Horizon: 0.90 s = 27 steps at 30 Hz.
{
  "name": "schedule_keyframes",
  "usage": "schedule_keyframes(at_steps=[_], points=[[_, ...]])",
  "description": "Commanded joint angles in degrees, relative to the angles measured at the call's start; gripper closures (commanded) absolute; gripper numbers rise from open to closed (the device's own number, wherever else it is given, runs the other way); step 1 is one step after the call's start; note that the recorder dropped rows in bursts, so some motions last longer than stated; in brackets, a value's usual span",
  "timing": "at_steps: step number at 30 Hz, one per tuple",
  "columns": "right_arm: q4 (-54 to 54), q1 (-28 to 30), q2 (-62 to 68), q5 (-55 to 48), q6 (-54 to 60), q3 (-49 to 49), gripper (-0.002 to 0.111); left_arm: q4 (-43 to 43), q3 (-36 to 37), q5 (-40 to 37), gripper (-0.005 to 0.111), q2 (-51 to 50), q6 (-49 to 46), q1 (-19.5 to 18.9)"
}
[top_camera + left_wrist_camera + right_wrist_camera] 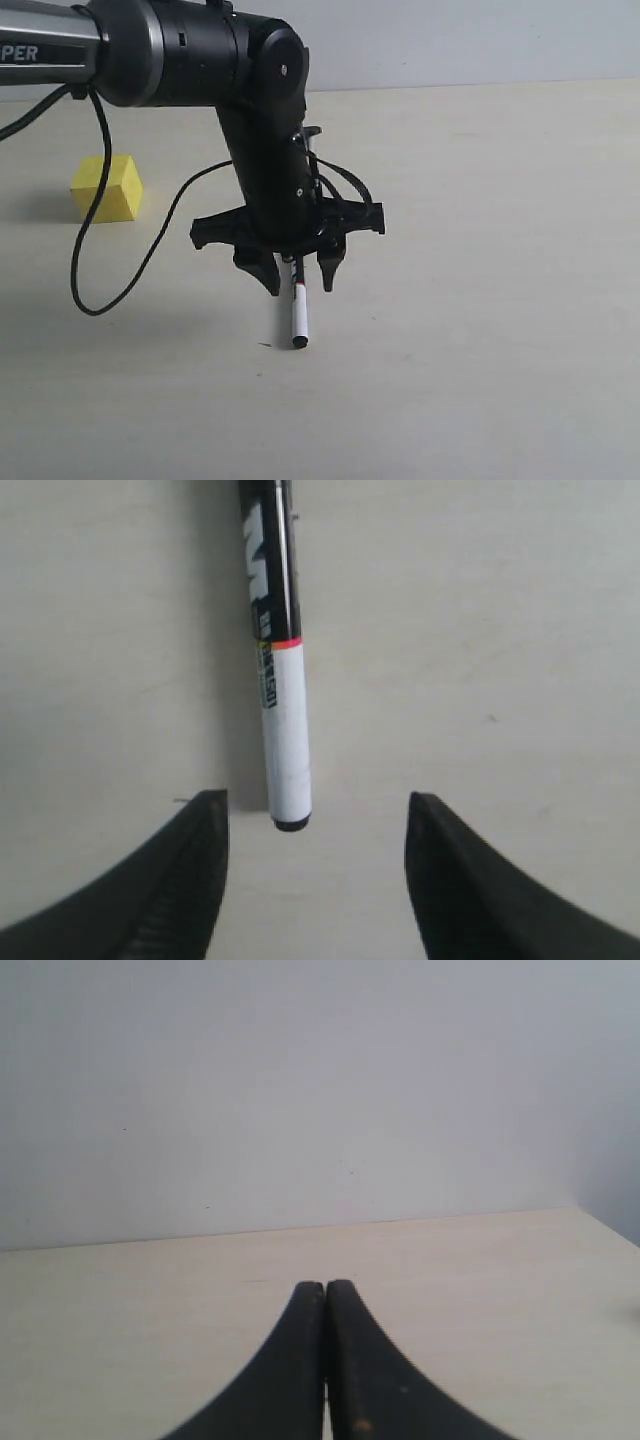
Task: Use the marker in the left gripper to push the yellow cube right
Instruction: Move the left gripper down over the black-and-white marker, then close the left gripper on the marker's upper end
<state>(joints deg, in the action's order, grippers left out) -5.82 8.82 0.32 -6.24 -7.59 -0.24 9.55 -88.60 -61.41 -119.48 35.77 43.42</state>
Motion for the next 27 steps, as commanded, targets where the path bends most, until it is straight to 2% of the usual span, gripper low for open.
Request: schedule_keyframes(at_steps=[1, 15, 22, 27], points=[[-0.21, 0.17, -0.32, 0.09, -0.20, 0.24, 0.108, -0.06, -0.30, 0.75, 0.054, -1.36, 0.49, 0.19], [-0.21, 0.17, -0.32, 0.09, -0.20, 0.24, 0.108, -1.32, -0.83, 2.76, 0.054, -4.72, 0.59, 0.48], [-0.21, 0.17, -0.32, 0.09, -0.20, 0.24, 0.108, -1.23, -0.83, 3.24, 0.054, -3.90, -8.96, 0.48], [-0.21, 0.17, -0.32, 0.09, -0.20, 0.24, 0.108, 1.31, -0.83, 4.53, 0.054, -3.91, -9.50, 0.35]])
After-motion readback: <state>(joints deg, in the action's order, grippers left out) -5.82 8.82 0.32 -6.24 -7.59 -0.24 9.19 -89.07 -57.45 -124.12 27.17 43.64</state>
